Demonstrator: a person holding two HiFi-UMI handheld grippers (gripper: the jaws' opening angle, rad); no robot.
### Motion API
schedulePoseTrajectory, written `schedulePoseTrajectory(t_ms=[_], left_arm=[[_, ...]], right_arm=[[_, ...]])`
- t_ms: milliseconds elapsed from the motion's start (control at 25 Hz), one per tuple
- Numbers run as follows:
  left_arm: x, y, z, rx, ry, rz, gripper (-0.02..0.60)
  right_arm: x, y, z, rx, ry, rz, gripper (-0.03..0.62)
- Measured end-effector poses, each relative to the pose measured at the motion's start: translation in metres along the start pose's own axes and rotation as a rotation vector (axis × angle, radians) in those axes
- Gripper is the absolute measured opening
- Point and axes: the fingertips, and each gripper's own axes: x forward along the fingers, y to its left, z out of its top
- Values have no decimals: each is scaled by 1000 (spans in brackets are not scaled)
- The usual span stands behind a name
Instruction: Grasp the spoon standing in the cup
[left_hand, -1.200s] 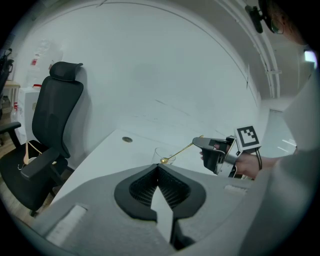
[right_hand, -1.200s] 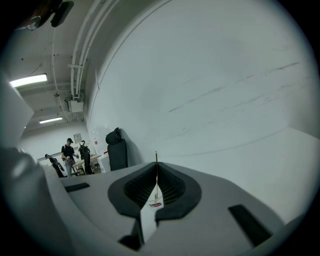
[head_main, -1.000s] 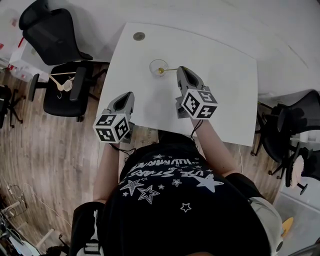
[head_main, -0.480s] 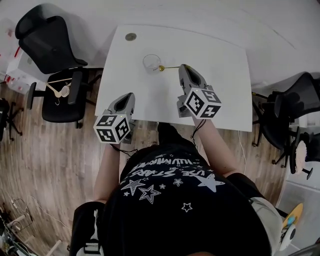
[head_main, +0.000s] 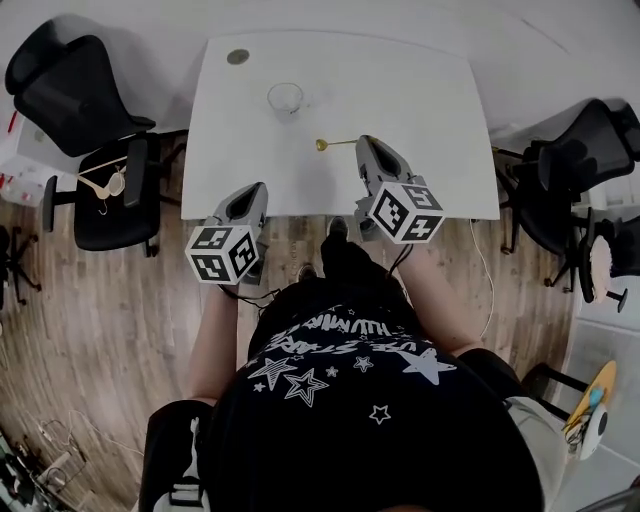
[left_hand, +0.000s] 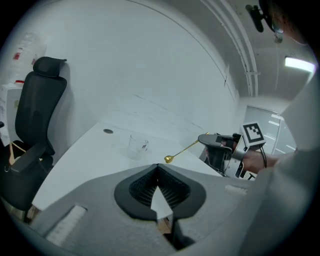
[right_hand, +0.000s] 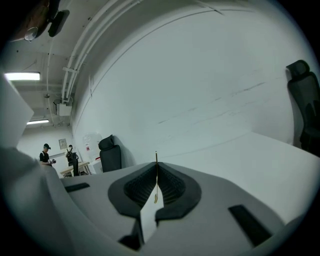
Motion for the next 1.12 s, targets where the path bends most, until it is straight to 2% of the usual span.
schedulePoseTrajectory(t_ms=[280, 640, 1120], left_arm=[[13, -16, -7, 1, 20, -39, 5], [25, -38, -15, -4, 39, -49, 5], [21, -107, -32, 42, 51, -56, 5]], right_arm=[[-15, -21, -1, 11, 0, -49, 15], [-28, -36, -9, 46, 4, -43, 15], [-101, -73, -11, 75, -2, -54, 15]])
